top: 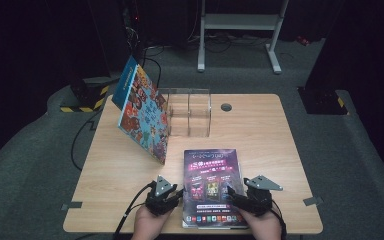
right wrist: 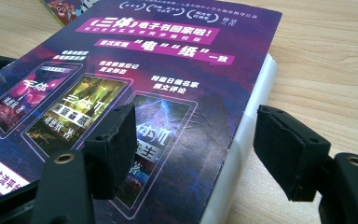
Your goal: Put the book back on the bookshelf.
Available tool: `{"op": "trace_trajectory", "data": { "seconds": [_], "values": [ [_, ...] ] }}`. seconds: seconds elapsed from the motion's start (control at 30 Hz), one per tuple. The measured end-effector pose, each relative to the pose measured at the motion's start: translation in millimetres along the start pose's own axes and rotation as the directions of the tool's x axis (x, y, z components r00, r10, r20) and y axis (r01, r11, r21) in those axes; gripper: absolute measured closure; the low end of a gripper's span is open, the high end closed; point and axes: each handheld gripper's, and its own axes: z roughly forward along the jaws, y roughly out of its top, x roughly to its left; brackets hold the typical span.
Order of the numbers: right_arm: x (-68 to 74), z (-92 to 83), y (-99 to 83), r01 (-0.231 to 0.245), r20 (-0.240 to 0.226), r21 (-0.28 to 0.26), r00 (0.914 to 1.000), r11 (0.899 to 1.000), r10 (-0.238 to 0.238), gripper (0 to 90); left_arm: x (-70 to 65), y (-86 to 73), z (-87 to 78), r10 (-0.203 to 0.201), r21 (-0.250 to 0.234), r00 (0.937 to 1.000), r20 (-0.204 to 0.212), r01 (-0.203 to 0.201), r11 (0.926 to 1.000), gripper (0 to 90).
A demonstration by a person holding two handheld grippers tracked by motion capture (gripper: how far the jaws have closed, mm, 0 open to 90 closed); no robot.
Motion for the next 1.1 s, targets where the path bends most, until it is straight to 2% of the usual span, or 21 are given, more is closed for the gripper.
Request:
{"op": "trace_trajectory", "data": {
  "seconds": [0.27, 0.37, 0.47, 0.6, 0.67, 0.73, 0.97, 1.1],
  "values": [
    [-4.4, 1.8, -1.2, -0.004, 0.001, 0.0, 1.0, 1.0, 0.004, 30.2, -5.9, 6.5, 5.3, 0.014, -0.017, 0.9999, 0.001, -0.014, 0.9998, 65.2],
    [-4.7, 1.2, -2.2, -0.003, 0.023, -0.018, 0.9997, 1.0, 0.004, 27.1, -6.5, 6.5, 6.0, 0.019, -0.022, 0.9998, 0.0, -0.019, 0.9996, 64.4],
    [-8.6, 2.7, -2.9, -0.012, 0.011, -0.02, 0.9999, 1.0, 0.012, 26.2, -5.3, 5.6, 5.4, 0.024, -0.027, 0.9997, 0.001, -0.024, 0.9993, 62.2],
    [-12.9, 3.8, -2.6, -0.035, 0.005, -0.031, 0.9994, 0.999, 0.036, 27.8, -8.8, 3.1, 5.4, 0.067, -0.016, 0.9977, -0.014, -0.067, 0.9976, 61.8],
    [-14.3, 4.4, -2.4, -0.014, 0.003, -0.034, 0.9999, 0.999, 0.015, 28.4, -11.2, 2.6, 5.2, 0.085, -0.02, 0.9962, -0.021, -0.085, 0.9962, 61.8],
    [-14.5, 6.2, -2.2, -0.013, -0.006, -0.027, 0.9999, 1.0, 0.013, 26.3, -12.9, 1.9, 4.6, 0.092, -0.032, 0.9953, -0.032, -0.093, 0.9952, 61.7],
    [-15.0, 8.9, -1.7, -0.027, -0.008, -0.018, 0.9996, 0.999, 0.027, 23.2, -15.1, 0.7, 3.1, 0.085, -0.06, 0.9948, -0.055, -0.088, 0.9943, 61.0],
    [-16.4, 12.1, 0.2, -0.05, -0.03, -0.001, 0.9983, 0.999, 0.05, 21.8, -14.5, 0.9, 3.4, 0.083, -0.058, 0.9953, -0.051, -0.085, 0.9946, 60.8]
  ]
}}
